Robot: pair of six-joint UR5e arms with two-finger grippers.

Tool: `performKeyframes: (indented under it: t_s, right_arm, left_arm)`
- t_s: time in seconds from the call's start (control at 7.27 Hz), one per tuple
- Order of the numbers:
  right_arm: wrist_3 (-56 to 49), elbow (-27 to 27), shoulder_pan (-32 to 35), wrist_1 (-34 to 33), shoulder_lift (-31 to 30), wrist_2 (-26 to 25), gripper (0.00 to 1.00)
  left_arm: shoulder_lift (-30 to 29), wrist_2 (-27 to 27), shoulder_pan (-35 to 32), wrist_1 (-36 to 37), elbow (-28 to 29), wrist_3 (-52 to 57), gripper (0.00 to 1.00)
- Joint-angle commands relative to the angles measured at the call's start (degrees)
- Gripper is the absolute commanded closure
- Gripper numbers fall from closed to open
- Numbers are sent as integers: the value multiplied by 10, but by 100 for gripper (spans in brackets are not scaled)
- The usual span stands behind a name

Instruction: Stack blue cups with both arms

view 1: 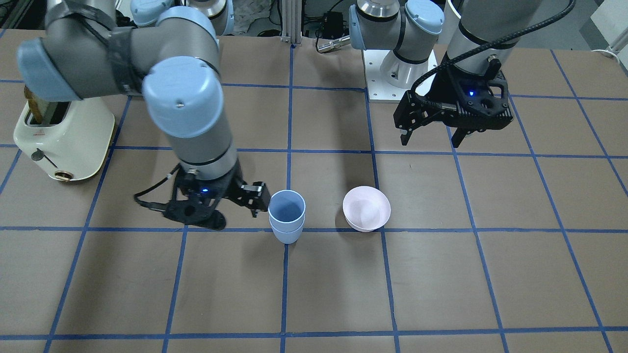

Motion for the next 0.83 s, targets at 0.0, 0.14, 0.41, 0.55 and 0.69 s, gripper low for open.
performKeyframes:
  t_s: [0.0, 0.14, 0.41, 0.55, 0.69]
  right_arm:
    - [-26, -1, -75, 79, -53, 3, 0]
    - [-36, 5, -80, 85, -74, -1, 0]
    - [-109, 7, -83, 93, -96, -5, 0]
    - [-132, 10, -97, 122, -101, -5, 0]
    - [-183, 10, -115, 131, -104, -5, 0]
  left_arm:
    - [0, 0, 0, 0, 0, 0, 0]
    - [0, 0, 0, 0, 0, 0, 0]
    - [0, 0, 0, -1, 0, 0, 0]
    - [0, 0, 0, -1, 0, 0, 0]
    - [0, 0, 0, -1, 0, 0, 0]
